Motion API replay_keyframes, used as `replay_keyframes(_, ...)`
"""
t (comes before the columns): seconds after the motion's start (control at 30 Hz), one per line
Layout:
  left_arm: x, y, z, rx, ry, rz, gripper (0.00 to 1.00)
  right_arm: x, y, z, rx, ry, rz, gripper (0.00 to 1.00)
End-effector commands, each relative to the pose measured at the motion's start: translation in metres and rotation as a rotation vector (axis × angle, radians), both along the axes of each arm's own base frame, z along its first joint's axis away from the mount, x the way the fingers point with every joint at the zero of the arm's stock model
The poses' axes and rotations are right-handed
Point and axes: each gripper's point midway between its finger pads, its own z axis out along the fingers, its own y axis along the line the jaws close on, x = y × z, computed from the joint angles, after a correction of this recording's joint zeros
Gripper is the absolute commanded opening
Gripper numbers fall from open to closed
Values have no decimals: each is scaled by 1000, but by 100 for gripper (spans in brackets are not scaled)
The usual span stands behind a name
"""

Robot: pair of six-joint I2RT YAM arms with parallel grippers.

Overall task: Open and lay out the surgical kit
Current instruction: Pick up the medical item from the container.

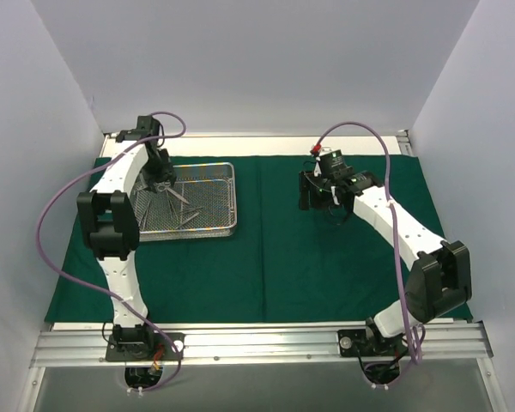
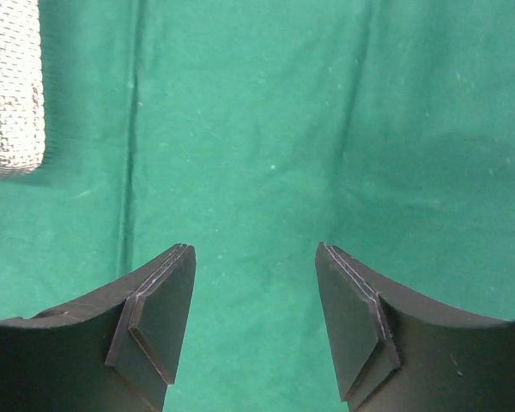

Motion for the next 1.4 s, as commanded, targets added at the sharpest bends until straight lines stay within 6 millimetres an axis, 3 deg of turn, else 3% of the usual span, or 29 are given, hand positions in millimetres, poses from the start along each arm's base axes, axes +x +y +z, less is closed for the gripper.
replay_keyframes(0.0,9,12,-13,57,52,10,61,5,6,21,38,-76,42,58)
replay_keyframes(0.2,12,10,-45,53,121,39,61,4,3,28,44,-100,41,58)
replay_keyframes(0.43,10,12,-69,67,176,41,59,-2,-4,27,40,-83,17,58)
replay_keyframes(0.63,12,14,-76,63,182,38,36,-1,-5,35,36,-95,13,58)
replay_keyframes(0.83,18,14,-65,61,146,9,8,7,1,40,46,-95,9,58)
replay_keyframes(0.87,18,15,-62,60,144,7,3,9,3,40,51,-92,7,58)
replay_keyframes(0.97,15,15,-44,67,126,-1,2,12,9,47,59,-103,16,58)
replay_keyframes(1.17,4,12,23,52,21,-33,2,17,18,53,77,-108,38,59)
replay_keyframes(1.2,1,6,42,17,-17,-58,2,19,21,57,83,-112,50,60)
replay_keyframes(1.3,-8,-14,71,-79,-79,-139,2,20,36,60,120,-98,136,62)
replay_keyframes(1.37,-12,-50,88,-246,-135,-243,2,19,49,60,162,-80,208,63)
